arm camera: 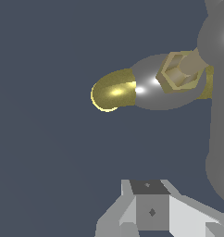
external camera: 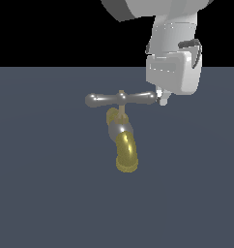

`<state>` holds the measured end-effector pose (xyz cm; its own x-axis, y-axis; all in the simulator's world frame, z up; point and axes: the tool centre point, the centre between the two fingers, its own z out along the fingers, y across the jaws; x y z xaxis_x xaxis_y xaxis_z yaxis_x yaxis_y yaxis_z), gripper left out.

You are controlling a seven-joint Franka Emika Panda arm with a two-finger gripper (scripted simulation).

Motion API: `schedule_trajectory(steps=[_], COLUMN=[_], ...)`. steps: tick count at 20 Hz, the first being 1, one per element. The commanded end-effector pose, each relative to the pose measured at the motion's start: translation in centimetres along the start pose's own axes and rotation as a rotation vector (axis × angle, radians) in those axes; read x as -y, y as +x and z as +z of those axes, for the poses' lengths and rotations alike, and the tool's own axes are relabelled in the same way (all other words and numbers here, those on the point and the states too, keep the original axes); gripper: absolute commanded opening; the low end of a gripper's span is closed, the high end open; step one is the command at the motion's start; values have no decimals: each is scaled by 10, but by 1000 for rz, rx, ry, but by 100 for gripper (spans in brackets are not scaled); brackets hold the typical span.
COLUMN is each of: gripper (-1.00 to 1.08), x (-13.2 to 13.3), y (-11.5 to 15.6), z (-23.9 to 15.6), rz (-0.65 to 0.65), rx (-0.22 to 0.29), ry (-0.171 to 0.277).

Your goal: Turn on the faucet by rotating a designated handle.

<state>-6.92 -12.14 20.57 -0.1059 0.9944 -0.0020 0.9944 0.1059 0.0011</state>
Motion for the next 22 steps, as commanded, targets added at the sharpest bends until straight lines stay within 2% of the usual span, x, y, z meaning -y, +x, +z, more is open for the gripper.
schedule_trajectory(steps=[1, 19, 22], gripper=[-100, -100, -100], x=[-4, -9, -18], y=[1, 3, 3], z=[4, 10, 10], rz=[-26, -63, -63], rx=[-1, -2, -2], ry=[0, 1, 1])
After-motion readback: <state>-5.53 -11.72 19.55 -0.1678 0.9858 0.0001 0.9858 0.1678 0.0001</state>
